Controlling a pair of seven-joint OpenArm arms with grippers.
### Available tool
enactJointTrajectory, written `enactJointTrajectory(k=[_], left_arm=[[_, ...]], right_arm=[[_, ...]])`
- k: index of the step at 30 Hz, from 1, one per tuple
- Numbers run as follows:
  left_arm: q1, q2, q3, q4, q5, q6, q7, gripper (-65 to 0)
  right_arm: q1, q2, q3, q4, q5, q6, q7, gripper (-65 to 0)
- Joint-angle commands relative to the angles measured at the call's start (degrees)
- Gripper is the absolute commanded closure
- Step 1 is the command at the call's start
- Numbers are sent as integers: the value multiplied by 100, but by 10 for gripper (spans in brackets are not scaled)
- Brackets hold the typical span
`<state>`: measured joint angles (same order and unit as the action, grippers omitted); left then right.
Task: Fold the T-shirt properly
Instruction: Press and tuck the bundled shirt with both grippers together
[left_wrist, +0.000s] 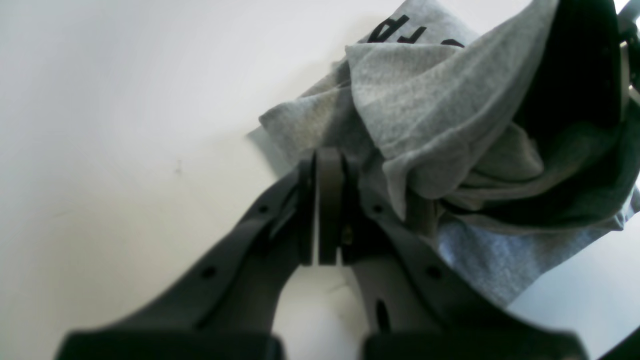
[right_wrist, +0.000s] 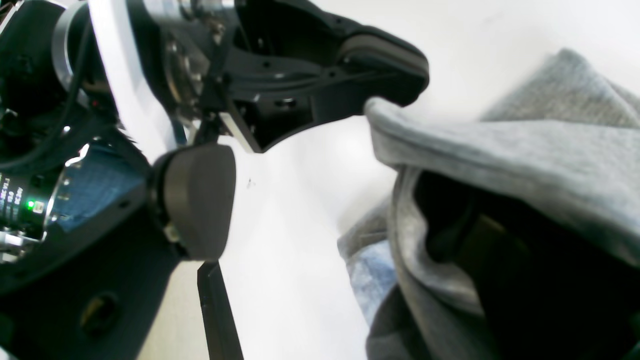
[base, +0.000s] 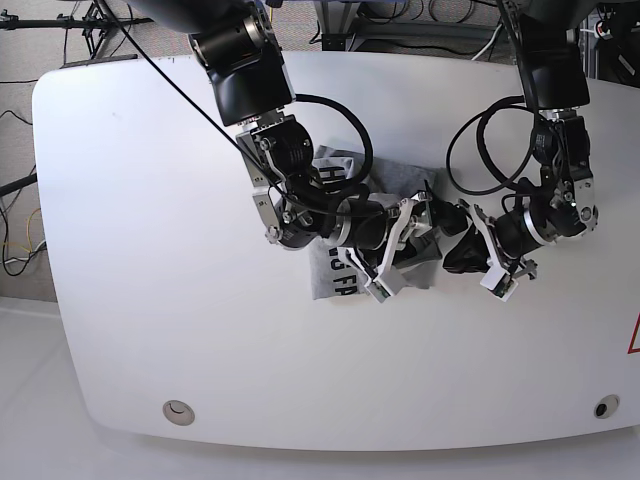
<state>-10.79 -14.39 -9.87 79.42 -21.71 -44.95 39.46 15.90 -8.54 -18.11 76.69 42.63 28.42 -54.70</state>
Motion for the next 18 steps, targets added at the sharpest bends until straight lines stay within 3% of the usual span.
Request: enactJointTrajectory(k=[1, 10, 18], left_arm=[[-341, -156, -196, 98, 84, 495, -408, 0], [-306, -148, -196, 89, 92, 495, -408, 0], [-60, -148, -196, 89, 92, 495, -408, 0]], right_arm=[[-65, -46, -163, 72, 409, 582, -1014, -540], [164, -46, -198, 72, 401, 582, -1014, -545], [454, -46, -954, 46, 383, 353, -996, -545]])
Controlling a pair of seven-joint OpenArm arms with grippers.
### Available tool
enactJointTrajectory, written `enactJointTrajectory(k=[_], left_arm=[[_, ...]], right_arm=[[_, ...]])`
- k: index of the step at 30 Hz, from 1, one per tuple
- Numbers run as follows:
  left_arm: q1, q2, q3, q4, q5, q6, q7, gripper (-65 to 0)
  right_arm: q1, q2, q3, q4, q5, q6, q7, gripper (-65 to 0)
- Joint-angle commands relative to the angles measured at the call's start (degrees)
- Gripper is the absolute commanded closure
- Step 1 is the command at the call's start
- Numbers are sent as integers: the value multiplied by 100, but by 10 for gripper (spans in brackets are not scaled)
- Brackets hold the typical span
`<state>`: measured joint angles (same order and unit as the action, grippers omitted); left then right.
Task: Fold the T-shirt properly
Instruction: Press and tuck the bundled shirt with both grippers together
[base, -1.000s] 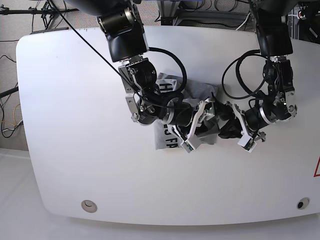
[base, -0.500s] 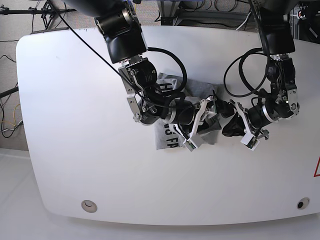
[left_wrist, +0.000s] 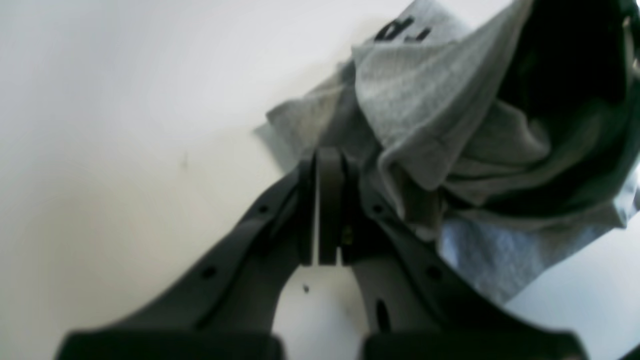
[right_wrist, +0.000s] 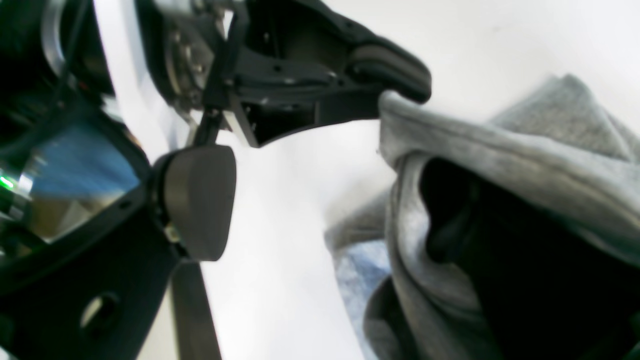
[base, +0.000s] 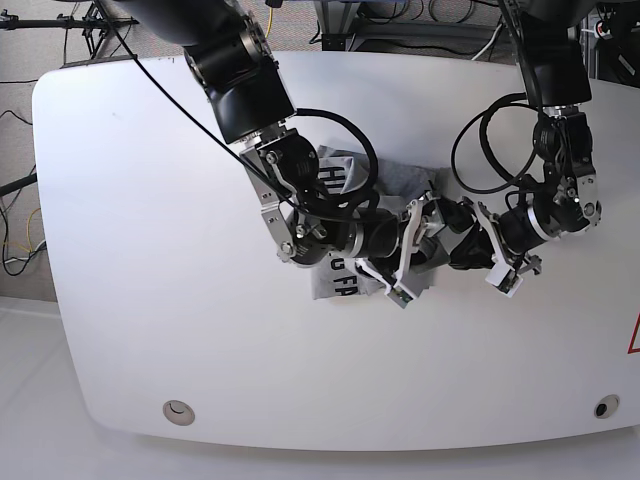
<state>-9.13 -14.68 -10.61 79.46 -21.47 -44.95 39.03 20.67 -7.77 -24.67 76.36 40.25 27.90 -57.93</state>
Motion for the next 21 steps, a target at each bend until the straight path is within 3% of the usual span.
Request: enactJointTrajectory(k=[1, 14, 21], left_arm=[[-182, -119, -121, 85, 68, 495, -364, 0], [249, -128, -429, 93, 68, 495, -364, 0], [381, -119, -719, 93, 68, 495, -364, 0]], right_arm=[[-23, -123, -386, 79, 621, 335, -673, -545], [21, -123, -527, 61, 604, 89, -673, -547], [206, -123, -1195, 61, 604, -271, -673, -547]])
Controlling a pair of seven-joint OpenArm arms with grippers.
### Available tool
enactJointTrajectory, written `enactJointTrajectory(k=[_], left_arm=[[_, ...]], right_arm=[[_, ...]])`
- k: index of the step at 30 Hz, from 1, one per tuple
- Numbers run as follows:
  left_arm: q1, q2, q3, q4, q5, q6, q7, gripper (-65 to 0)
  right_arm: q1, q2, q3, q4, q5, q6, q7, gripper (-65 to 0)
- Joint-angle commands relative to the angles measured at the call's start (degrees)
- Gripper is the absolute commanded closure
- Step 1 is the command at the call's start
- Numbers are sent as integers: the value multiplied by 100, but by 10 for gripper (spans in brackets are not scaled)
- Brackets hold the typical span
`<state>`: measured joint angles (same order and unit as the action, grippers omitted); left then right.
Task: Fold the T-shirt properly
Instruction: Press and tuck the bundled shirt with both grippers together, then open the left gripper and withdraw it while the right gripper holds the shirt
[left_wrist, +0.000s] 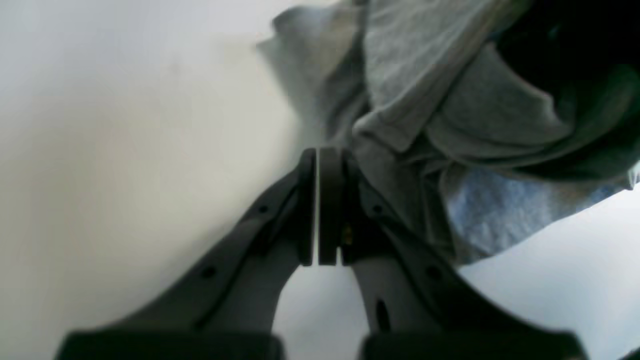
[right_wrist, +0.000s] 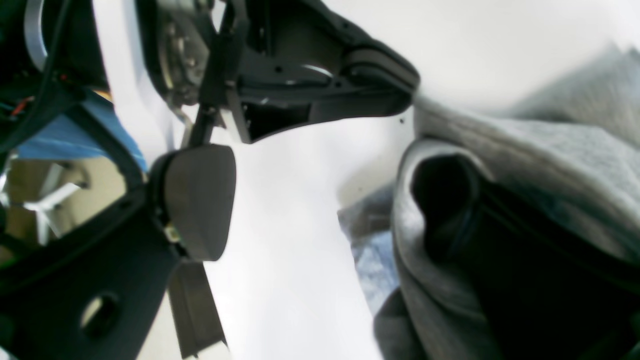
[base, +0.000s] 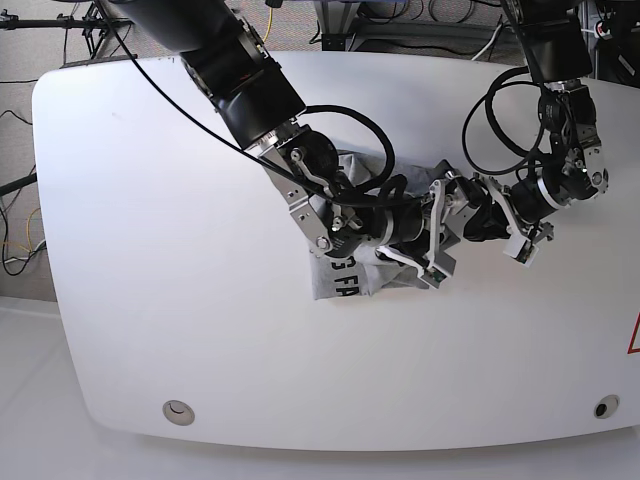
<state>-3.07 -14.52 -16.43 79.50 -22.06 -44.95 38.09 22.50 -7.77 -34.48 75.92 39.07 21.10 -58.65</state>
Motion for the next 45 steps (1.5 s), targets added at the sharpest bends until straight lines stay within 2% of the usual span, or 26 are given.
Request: enactJointTrajectory(k=[1, 20, 27, 37, 45], left_arm=[[-216, -134, -164, 89, 127, 495, -270, 0], [-163, -134, -270, 80, 127, 495, -270, 0], [-172, -134, -270, 80, 127, 495, -270, 0], [-172, -143, -270, 80, 127, 495, -270, 0], [-172, -143, -261, 80, 127, 495, -270, 0]], right_arm=[[22, -123, -293, 105, 722, 338, -601, -547], [805, -115, -407, 140, 739, -216, -609, -544], [928, 175, -275, 149, 766, -260, -618, -543], [1051, 597, 490, 149, 766, -251, -618, -543], [1174, 887, 560, 149, 766, -242, -618, -543]])
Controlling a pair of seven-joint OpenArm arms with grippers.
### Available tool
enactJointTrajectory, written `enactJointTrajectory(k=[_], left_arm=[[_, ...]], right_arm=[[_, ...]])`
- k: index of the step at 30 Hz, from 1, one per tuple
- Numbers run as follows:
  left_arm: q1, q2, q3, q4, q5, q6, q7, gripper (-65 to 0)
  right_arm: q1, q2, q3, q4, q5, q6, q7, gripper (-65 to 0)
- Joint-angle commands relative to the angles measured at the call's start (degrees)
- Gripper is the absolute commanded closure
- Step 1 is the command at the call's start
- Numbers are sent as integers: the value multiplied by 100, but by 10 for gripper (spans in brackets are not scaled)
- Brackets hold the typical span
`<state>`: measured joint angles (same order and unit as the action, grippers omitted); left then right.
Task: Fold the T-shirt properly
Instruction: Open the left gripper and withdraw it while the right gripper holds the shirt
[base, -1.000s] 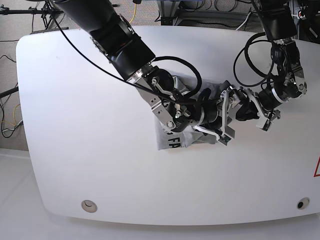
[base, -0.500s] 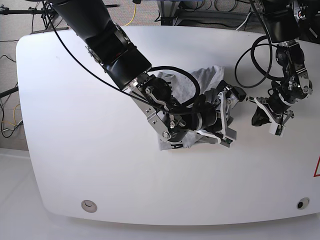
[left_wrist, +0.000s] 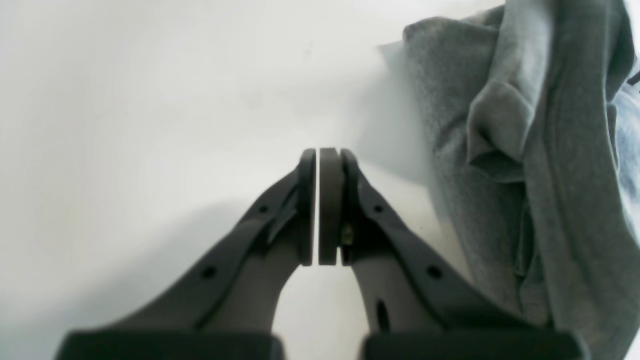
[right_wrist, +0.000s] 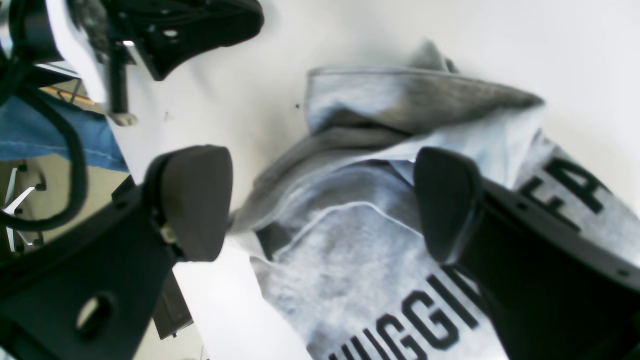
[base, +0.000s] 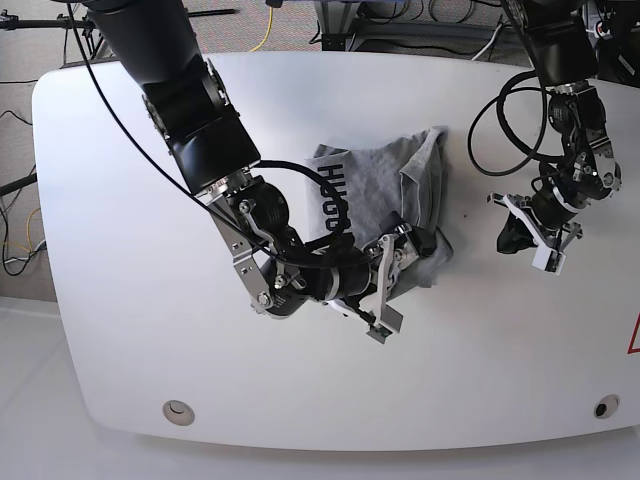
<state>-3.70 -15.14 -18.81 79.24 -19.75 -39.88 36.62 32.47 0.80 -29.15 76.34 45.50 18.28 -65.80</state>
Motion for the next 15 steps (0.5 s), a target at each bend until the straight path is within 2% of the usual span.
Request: enactJointTrajectory(k=[1, 8, 15], left_arm=[[-109, -82, -23, 107, -104, -12, -124, 0], [-109, -82, -23, 107, -104, -12, -124, 0], [-135, -188, -49, 124, -104, -12, -124, 0]], right_arm=[[186, 48, 27, 107, 123, 40, 97, -543], [160, 92, 27, 107, 114, 49, 97, -543], [186, 329, 27, 107, 105, 57, 97, -543]])
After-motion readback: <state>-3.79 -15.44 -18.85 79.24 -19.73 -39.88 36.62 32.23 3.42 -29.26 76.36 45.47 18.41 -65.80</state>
